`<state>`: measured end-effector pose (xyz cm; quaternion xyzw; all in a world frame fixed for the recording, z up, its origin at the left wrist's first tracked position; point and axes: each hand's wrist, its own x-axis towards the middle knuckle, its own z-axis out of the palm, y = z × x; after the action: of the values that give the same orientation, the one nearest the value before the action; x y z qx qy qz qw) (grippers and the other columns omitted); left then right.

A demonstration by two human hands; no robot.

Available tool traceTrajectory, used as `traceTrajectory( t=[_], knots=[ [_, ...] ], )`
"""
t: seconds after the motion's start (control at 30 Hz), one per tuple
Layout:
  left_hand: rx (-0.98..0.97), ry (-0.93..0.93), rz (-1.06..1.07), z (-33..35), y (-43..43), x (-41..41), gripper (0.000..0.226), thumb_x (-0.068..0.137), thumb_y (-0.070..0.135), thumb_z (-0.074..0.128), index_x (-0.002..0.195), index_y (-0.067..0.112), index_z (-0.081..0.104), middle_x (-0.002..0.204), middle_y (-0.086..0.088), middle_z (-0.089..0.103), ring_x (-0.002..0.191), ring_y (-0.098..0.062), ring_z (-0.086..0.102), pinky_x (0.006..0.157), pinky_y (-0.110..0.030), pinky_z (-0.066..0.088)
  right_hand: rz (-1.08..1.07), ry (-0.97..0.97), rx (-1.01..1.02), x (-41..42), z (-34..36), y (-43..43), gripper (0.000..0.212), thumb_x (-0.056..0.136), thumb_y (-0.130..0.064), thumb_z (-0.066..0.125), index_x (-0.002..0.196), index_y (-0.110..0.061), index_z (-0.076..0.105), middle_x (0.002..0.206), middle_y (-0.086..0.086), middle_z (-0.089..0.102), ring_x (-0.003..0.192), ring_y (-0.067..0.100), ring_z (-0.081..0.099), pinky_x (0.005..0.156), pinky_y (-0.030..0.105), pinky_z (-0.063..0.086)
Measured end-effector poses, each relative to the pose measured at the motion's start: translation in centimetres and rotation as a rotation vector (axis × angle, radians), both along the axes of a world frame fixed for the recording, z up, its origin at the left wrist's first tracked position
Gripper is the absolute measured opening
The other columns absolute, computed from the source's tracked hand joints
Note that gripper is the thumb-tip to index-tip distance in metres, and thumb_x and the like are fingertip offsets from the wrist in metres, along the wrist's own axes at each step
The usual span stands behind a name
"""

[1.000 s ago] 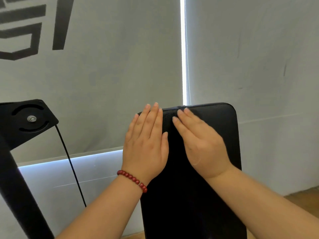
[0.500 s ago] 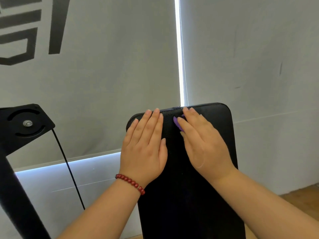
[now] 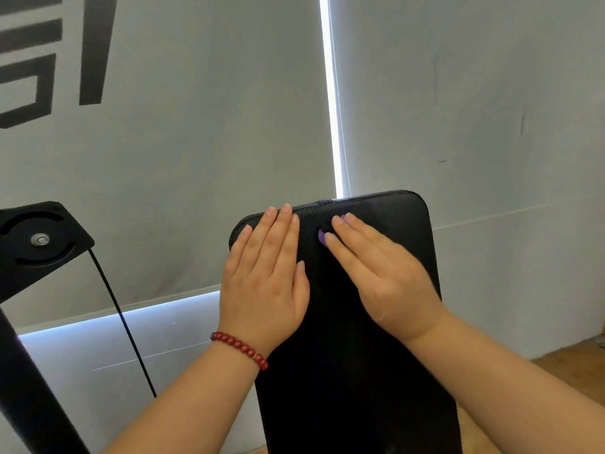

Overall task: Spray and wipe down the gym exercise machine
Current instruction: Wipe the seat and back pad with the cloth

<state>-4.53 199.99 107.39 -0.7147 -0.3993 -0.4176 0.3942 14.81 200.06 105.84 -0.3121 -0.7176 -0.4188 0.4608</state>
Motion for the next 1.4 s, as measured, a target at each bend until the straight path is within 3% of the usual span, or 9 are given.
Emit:
traceTrajectory(
  t=[0.13,0.27,0.5,0.67,0.77,0.83,1.07,1.23,1.4],
  knots=[
    [0.01,-0.003,-0.001,0.0,0.1,0.1,0.052,0.093,0.022,0.042,0.141,0.002,0.046,0.149,-0.01,0.042,0.142,-0.022,0.033,0.12,-0.039,0.019,-0.033,0.098,-0.011,0.1,-0.3,0.6,0.039,0.099,-0.002,0.044,0.136,-0.003,0.053,0.141,0.017,0.051,0.134,0.036,0.046,0.107,0.048,0.042],
    [0.01,-0.002,-0.015,0.0,0.1,0.0,0.052,0.093,0.022,0.043,0.141,0.002,0.047,0.149,-0.01,0.042,0.142,-0.021,0.032,0.12,-0.038,0.019,-0.121,0.026,-0.063,0.4,-1.1,0.7,0.046,0.098,-0.006,0.042,0.144,-0.009,0.044,0.148,0.014,0.045,0.138,0.043,0.038,0.112,0.059,0.031],
    [0.018,-0.006,-0.025,0.1,0.1,0.0,0.053,0.092,0.022,0.044,0.141,0.002,0.048,0.149,-0.01,0.044,0.141,-0.021,0.033,0.12,-0.038,0.019,-0.008,-0.037,-0.066,1.5,1.3,0.4,0.047,0.091,0.01,0.048,0.137,-0.002,0.053,0.144,0.018,0.048,0.136,0.036,0.043,0.099,0.046,0.049],
    [0.017,-0.002,-0.025,0.0,0.1,-0.1,0.053,0.092,0.022,0.044,0.141,0.002,0.048,0.149,-0.009,0.043,0.142,-0.021,0.033,0.12,-0.038,0.02,-0.009,-0.189,-0.058,2.1,0.2,0.3,0.042,0.096,0.0,0.043,0.138,0.002,0.047,0.144,0.023,0.045,0.136,0.039,0.043,0.111,0.046,0.039],
    [0.027,-0.001,-0.024,0.0,0.2,0.0,0.053,0.091,0.022,0.044,0.14,0.002,0.049,0.148,-0.01,0.044,0.141,-0.022,0.034,0.12,-0.039,0.02,-0.077,0.03,-0.019,3.1,0.9,0.9,0.043,0.093,0.007,0.049,0.136,0.002,0.051,0.14,0.023,0.05,0.133,0.039,0.046,0.104,0.048,0.045],
    [0.036,-0.004,-0.023,-0.1,0.3,0.0,0.053,0.091,0.022,0.044,0.14,0.002,0.049,0.148,-0.01,0.044,0.141,-0.022,0.034,0.12,-0.039,0.021,-0.049,0.172,-0.018,1.1,0.2,0.8,0.04,0.096,0.005,0.041,0.135,0.002,0.051,0.141,0.023,0.048,0.135,0.038,0.043,0.108,0.048,0.041],
    [0.039,0.002,-0.014,0.0,0.1,0.1,0.052,0.092,0.022,0.044,0.14,0.002,0.049,0.148,-0.01,0.045,0.141,-0.023,0.034,0.12,-0.038,0.02,-0.048,0.016,-0.025,1.9,-0.2,0.6,0.039,0.1,0.002,0.04,0.138,-0.001,0.047,0.141,0.02,0.049,0.139,0.037,0.036,0.117,0.049,0.028],
    [0.041,0.004,-0.005,-0.1,0.1,0.1,0.052,0.092,0.022,0.043,0.14,0.002,0.049,0.148,-0.01,0.044,0.141,-0.023,0.034,0.121,-0.038,0.019,-0.007,0.037,-0.099,0.8,-0.8,0.6,0.048,0.095,0.007,0.043,0.142,-0.004,0.043,0.149,0.019,0.037,0.142,0.035,0.034,0.114,0.048,0.034],
    [0.043,0.007,0.003,0.0,0.0,0.2,0.052,0.092,0.022,0.044,0.14,0.002,0.049,0.148,-0.01,0.044,0.141,-0.023,0.035,0.12,-0.039,0.02,-0.028,-0.092,-0.006,4.0,1.3,1.1,0.038,0.096,0.003,0.041,0.131,0.001,0.057,0.137,0.022,0.053,0.13,0.036,0.05,0.111,0.042,0.039]
  ],
)
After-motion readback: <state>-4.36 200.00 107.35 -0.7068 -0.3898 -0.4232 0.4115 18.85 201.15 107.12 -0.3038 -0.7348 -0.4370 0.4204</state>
